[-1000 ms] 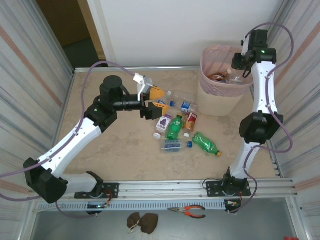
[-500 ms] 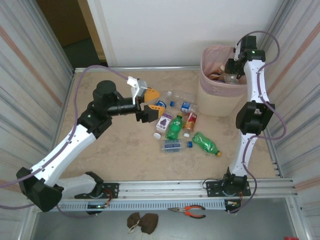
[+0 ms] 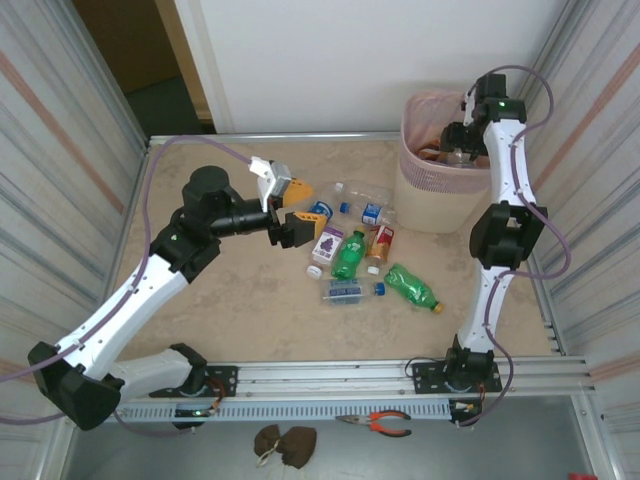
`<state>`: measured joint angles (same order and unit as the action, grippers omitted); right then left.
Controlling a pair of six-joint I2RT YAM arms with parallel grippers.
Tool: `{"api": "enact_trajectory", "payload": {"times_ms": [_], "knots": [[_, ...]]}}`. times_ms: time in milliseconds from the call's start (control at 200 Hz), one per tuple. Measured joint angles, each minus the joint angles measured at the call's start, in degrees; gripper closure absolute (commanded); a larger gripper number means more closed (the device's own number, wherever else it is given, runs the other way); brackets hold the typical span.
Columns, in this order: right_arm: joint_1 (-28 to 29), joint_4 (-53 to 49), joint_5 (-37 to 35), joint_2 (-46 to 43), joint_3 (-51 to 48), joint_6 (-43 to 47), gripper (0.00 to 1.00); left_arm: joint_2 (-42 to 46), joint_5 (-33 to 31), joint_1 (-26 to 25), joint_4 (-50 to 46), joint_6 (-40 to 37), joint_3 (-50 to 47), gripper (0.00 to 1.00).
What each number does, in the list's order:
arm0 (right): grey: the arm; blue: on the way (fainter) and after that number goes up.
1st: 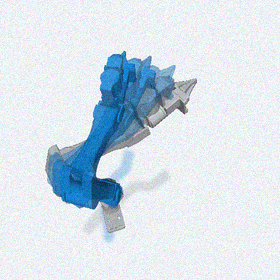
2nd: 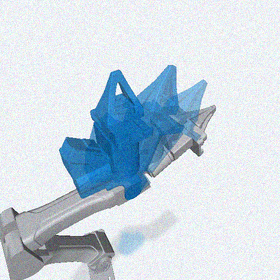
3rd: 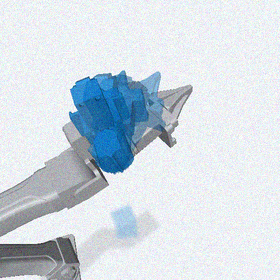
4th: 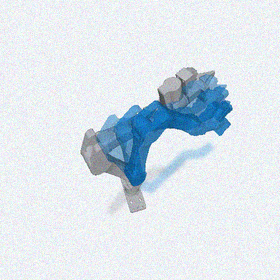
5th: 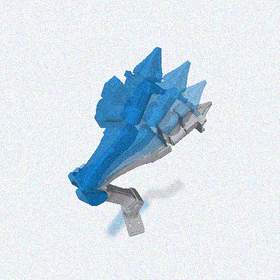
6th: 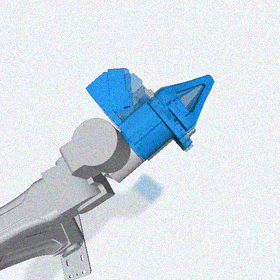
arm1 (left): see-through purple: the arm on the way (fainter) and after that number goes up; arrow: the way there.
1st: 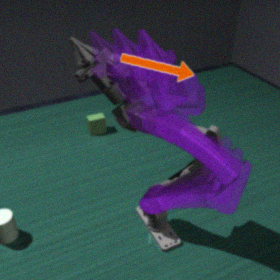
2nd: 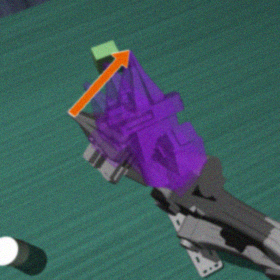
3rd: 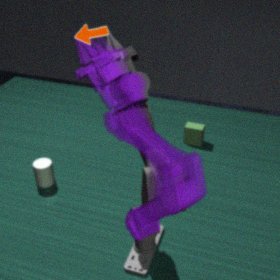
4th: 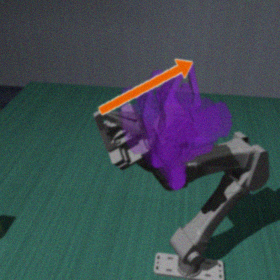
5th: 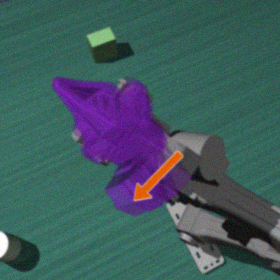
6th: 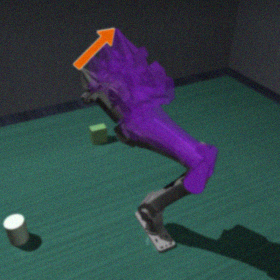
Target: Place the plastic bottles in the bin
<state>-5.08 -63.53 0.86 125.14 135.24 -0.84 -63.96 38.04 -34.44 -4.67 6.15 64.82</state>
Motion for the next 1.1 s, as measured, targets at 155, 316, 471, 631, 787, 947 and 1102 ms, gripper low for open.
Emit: {"api": "enact_trajectory", "payload": {"times_ms": [155, 316, 471, 631, 787, 947, 1102], "knots": [[0.70, -0.02, -0.85, -4.11, 0.00, -0.02, 0.30, -0.98, -3.23, 0.00, -4.00, -0.44, 0.00, 0.16], [1.31, -0.04, -1.29, -8.17, 0.00, -0.02, 0.29, -3.21, -6.62, 0.00, -8.26, -0.92, 0.46, 0.18], [1.90, -0.02, -1.29, -11.72, -0.26, -0.04, 0.29, -6.14, -9.88, 0.00, -11.96, -1.29, 1.51, 0.19], [2.38, 0.07, -1.18, -16.63, -3.32, -0.20, 0.29, -9.31, -13.29, 0.00, -15.26, -1.53, 2.91, 0.21], [2.40, 1.07, -0.59, -22.36, -8.31, -0.63, 0.29, -13.86, -16.83, 0.00, -19.08, -1.95, 6.05, 0.23], [2.40, 2.99, 0.52, -29.62, -15.47, -1.77, 0.29, -18.93, -19.74, 0.44, -22.69, -2.71, 9.16, 0.25], [2.49, 5.25, 0.96, -37.51, -24.09, -2.78, 0.29, -24.94, -20.17, 1.90, -25.20, -4.00, 12.04, 0.32]]}}
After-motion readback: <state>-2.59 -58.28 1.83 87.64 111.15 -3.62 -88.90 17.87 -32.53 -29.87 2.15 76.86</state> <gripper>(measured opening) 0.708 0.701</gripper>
